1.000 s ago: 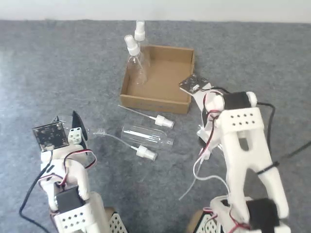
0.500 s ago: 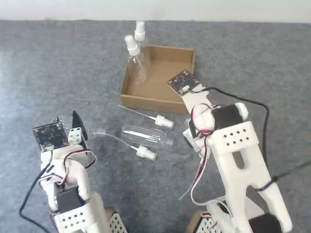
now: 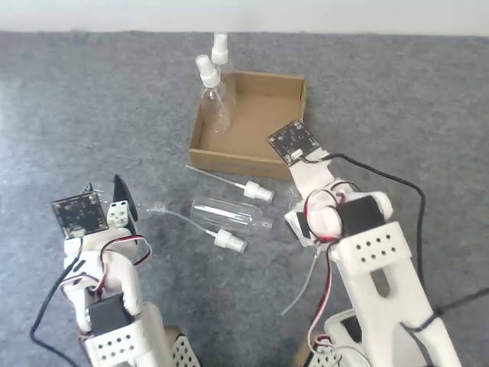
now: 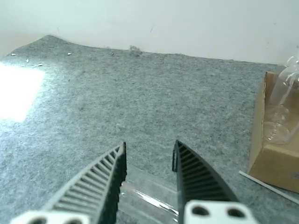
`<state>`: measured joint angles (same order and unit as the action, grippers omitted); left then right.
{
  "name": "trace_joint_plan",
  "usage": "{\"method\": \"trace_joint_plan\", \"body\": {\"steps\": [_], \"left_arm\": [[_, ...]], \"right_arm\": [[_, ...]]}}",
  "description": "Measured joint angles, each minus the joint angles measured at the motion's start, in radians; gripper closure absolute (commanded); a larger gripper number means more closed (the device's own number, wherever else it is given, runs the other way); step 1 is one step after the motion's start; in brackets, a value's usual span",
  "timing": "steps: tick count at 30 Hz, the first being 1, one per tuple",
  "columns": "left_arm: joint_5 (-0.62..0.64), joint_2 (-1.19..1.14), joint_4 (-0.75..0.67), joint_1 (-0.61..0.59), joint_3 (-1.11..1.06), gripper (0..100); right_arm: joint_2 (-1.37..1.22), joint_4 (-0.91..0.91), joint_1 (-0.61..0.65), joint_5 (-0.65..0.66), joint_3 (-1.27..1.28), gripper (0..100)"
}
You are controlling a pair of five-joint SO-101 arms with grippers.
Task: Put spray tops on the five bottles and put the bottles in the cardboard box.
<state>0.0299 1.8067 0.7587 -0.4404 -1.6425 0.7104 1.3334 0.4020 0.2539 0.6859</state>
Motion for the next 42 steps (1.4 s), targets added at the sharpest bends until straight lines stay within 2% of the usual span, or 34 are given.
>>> {"method": "trace_joint_plan", "body": {"steps": [18,42], "left_arm": [[0.0,0.0,0.0,0.0,0.0,85],[0.0,0.0,0.0,0.0,0.0,85]], "right_arm": [[0.054,-0.132,0.0,-0.005,0.138,95.0],[0.44,-0.132,0.003,-0.009,0.318,95.0]]}}
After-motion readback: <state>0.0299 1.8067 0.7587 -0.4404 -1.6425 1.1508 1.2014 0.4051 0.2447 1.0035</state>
